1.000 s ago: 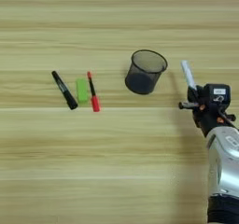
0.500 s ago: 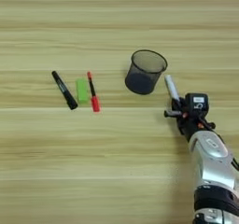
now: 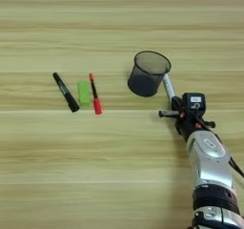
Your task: Move the objects on the table
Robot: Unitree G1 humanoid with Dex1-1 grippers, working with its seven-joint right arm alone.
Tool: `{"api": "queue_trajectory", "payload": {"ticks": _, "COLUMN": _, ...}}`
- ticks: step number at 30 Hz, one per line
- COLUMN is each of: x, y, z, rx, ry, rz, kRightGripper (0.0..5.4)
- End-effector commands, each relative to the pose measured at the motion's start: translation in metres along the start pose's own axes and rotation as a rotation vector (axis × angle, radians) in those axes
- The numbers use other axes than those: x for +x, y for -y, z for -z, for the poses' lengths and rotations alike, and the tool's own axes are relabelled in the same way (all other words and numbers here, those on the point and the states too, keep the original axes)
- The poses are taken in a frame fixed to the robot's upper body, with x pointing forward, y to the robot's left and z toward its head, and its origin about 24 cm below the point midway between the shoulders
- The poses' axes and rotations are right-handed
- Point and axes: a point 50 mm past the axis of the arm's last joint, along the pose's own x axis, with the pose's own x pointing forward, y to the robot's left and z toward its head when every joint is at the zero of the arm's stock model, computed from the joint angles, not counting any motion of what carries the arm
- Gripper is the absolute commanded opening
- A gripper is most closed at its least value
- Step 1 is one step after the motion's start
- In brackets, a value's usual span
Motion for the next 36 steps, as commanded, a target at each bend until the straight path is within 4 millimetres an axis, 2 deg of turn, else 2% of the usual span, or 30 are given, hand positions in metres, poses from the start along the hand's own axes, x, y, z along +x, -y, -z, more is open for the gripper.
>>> {"api": "queue_trajectory", "payload": {"ticks": 1, "x": 0.008, "y": 0.004, "z": -0.024, "rx": -0.03, "ry": 0.075, "rz": 0.003, "kRightGripper": 0.05}}
{"api": "queue_trajectory", "payload": {"ticks": 10, "x": 0.004, "y": 0.001, "z": -0.031, "rx": -0.046, "ry": 0.115, "rz": -0.014, "kRightGripper": 0.76}}
{"api": "queue_trajectory", "payload": {"ticks": 22, "x": -0.003, "y": -0.007, "z": -0.042, "rx": -0.056, "ry": 0.158, "rz": -0.034, "kRightGripper": 2.05}}
{"api": "queue_trajectory", "payload": {"ticks": 36, "x": -0.001, "y": -0.011, "z": -0.048, "rx": -0.062, "ry": 0.177, "rz": -0.051, "kRightGripper": 3.56}}
